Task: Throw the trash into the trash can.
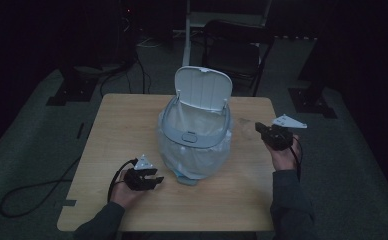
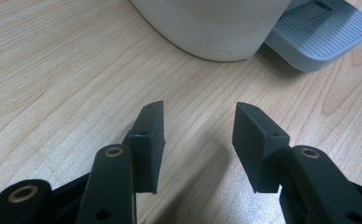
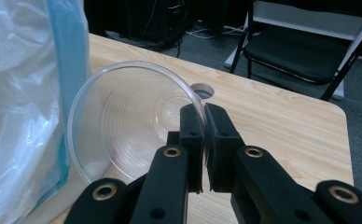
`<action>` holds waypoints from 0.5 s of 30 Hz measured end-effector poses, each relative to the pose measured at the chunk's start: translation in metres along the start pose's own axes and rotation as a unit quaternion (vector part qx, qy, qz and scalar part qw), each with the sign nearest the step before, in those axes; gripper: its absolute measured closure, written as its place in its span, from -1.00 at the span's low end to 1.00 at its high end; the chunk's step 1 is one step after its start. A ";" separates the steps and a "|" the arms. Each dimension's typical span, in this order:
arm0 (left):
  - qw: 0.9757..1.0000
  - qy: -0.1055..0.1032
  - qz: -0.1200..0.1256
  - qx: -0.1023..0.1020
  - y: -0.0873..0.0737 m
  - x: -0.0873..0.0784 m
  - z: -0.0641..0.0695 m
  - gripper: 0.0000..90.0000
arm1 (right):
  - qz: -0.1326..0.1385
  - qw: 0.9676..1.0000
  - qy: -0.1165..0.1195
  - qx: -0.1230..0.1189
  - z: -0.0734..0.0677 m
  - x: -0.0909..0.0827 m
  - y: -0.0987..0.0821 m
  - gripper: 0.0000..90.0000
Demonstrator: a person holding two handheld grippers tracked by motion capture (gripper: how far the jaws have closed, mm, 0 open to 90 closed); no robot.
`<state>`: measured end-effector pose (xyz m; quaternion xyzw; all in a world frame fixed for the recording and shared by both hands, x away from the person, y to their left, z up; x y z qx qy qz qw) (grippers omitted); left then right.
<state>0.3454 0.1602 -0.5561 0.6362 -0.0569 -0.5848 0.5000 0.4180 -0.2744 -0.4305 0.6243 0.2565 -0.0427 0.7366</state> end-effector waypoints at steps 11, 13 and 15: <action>1.000 0.001 0.000 0.000 0.000 0.000 0.000 0.22 | 0.011 1.000 0.005 -0.011 -0.006 -0.011 0.007 0.91; 1.000 0.001 0.000 -0.001 0.000 0.000 0.000 0.22 | 0.014 1.000 0.006 -0.013 -0.007 -0.013 0.008 0.92; 1.000 0.000 0.000 0.000 0.000 0.000 0.000 0.22 | 0.015 1.000 0.006 -0.016 -0.008 -0.015 0.009 0.92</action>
Point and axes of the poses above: each handheld gripper's, and its own axes: x roughly forward along the jaws, y roughly out of its top, z roughly to its right, the point moved 3 cm from there along x, roughly forward along the jaws, and after that the axes turned 9 degrees about -y, right-handed, at the moved point
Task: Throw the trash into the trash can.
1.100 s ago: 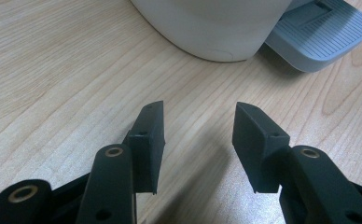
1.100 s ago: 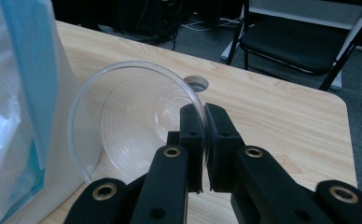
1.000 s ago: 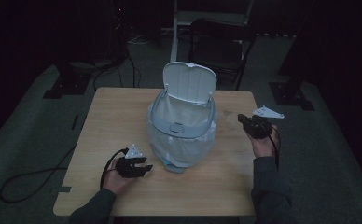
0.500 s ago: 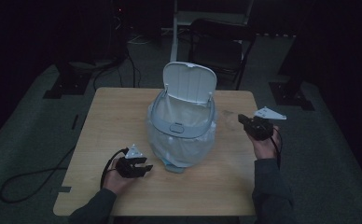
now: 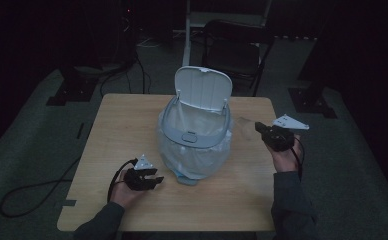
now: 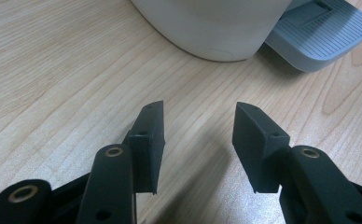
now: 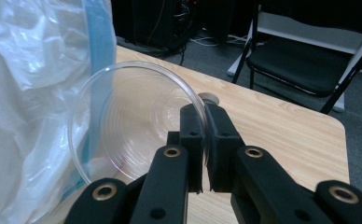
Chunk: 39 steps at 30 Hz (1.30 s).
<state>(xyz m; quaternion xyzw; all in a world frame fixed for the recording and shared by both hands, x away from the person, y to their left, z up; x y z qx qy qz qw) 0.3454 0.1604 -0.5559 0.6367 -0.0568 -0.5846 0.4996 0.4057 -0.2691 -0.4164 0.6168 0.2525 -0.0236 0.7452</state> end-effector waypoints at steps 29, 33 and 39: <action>1.000 0.000 -0.001 -0.001 0.000 0.000 0.000 0.22 | 0.027 0.999 0.018 -0.015 -0.011 -0.030 0.014 0.92; 1.000 -0.001 -0.001 0.000 0.000 0.000 0.000 0.22 | 0.033 0.999 0.023 -0.018 -0.013 -0.036 0.018 0.92; 1.000 -0.001 -0.001 0.000 0.000 0.000 0.000 0.22 | 0.043 0.998 0.028 -0.023 -0.016 -0.045 0.024 0.92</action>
Point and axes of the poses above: each handheld gripper's, and its own axes: x roughly forward along the jaws, y roughly out of its top, z roughly to its right, the point moved 3 cm from there along x, roughly forward along the jaws, and after that the axes turned 9 degrees about -y, right-handed, at the moved point
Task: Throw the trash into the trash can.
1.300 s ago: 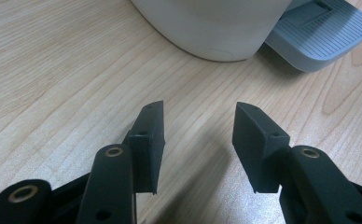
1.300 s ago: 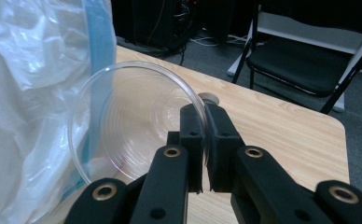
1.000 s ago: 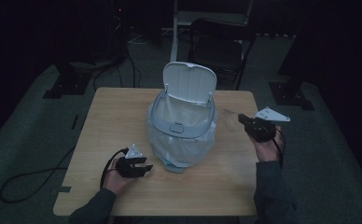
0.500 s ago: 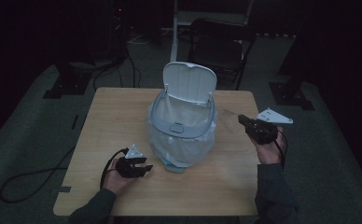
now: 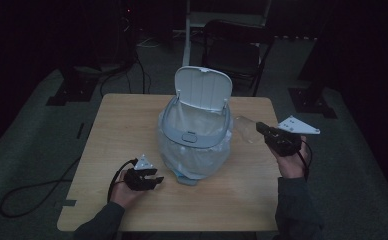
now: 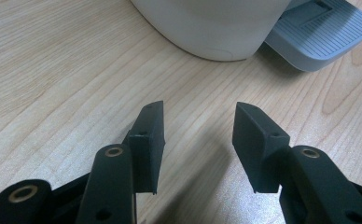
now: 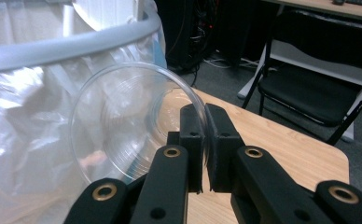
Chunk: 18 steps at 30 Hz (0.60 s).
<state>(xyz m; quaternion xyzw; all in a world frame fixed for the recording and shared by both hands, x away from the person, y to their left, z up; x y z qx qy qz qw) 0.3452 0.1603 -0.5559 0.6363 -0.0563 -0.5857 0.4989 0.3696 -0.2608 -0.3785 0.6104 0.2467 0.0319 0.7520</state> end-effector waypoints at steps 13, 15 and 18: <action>1.000 0.000 0.000 0.000 0.000 0.000 0.000 0.22 | 0.020 1.000 0.001 -0.008 -0.003 -0.012 0.014 0.92; 1.000 -0.001 0.000 0.000 0.000 0.000 0.000 0.22 | 0.023 1.000 0.000 -0.008 -0.002 -0.014 0.016 0.92; 1.000 -0.001 -0.001 0.000 0.000 0.000 0.000 0.22 | 0.028 1.000 -0.002 -0.008 -0.001 -0.015 0.019 0.92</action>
Point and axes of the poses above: each handheld gripper's, and its own axes: x roughly forward along the jaws, y roughly out of its top, z roughly to its right, the point moved 3 cm from there along x, roughly forward along the jaws, and after that the axes turned 9 degrees about -y, right-handed, at the moved point
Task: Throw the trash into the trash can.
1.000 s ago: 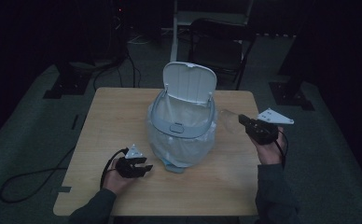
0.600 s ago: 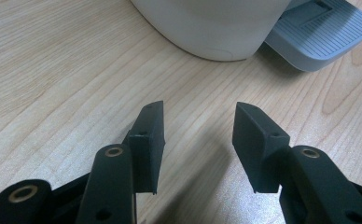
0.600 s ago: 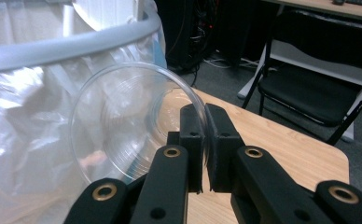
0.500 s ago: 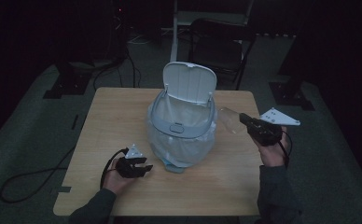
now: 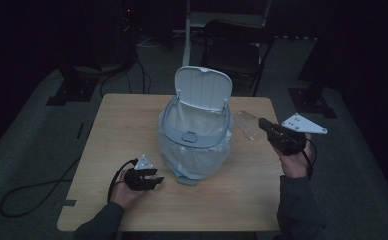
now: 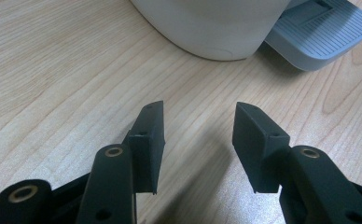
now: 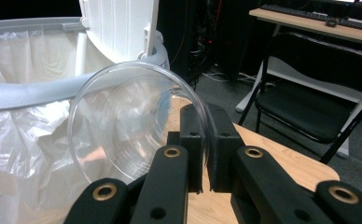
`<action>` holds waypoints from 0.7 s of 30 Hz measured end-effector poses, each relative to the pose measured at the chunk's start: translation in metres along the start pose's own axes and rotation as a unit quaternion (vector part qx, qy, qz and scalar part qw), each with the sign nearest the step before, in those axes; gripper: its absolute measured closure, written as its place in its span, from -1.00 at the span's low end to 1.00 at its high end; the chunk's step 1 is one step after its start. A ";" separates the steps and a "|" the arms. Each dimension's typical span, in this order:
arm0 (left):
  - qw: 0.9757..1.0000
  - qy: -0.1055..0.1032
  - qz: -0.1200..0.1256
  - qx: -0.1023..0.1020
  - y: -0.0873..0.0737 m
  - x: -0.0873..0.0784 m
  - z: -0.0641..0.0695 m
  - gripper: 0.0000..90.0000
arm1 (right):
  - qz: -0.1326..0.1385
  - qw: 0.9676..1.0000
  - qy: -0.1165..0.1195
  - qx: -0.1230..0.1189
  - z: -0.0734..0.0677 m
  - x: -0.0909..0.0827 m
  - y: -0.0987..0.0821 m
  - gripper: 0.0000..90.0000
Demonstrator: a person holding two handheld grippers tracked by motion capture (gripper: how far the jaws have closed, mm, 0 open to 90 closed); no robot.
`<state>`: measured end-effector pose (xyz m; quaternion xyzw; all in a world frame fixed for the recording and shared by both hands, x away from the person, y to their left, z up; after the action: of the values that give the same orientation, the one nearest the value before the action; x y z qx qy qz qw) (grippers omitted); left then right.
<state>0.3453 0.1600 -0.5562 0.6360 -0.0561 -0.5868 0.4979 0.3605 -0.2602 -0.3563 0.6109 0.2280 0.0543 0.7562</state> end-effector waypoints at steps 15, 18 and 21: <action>1.000 0.000 0.000 -0.001 0.000 0.000 0.000 0.22 | 0.020 1.000 0.004 -0.003 -0.001 -0.008 0.016 0.92; 1.000 0.000 0.000 0.000 0.000 0.000 0.000 0.22 | 0.024 1.000 0.008 -0.001 -0.002 -0.010 0.020 0.92; 1.000 0.000 0.000 -0.001 0.000 0.000 0.000 0.22 | 0.028 1.000 0.011 -0.006 -0.005 -0.012 0.023 0.92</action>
<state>0.3453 0.1599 -0.5565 0.6358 -0.0551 -0.5867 0.4985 0.3521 -0.2547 -0.3316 0.6117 0.2185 0.0832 0.7558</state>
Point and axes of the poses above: each handheld gripper's, and its own axes: x roughly forward along the jaws, y roughly out of its top, z roughly to its right, the point moved 3 cm from there along x, roughly forward along the jaws, and after that the axes turned 9 degrees about -y, right-handed, at the moved point
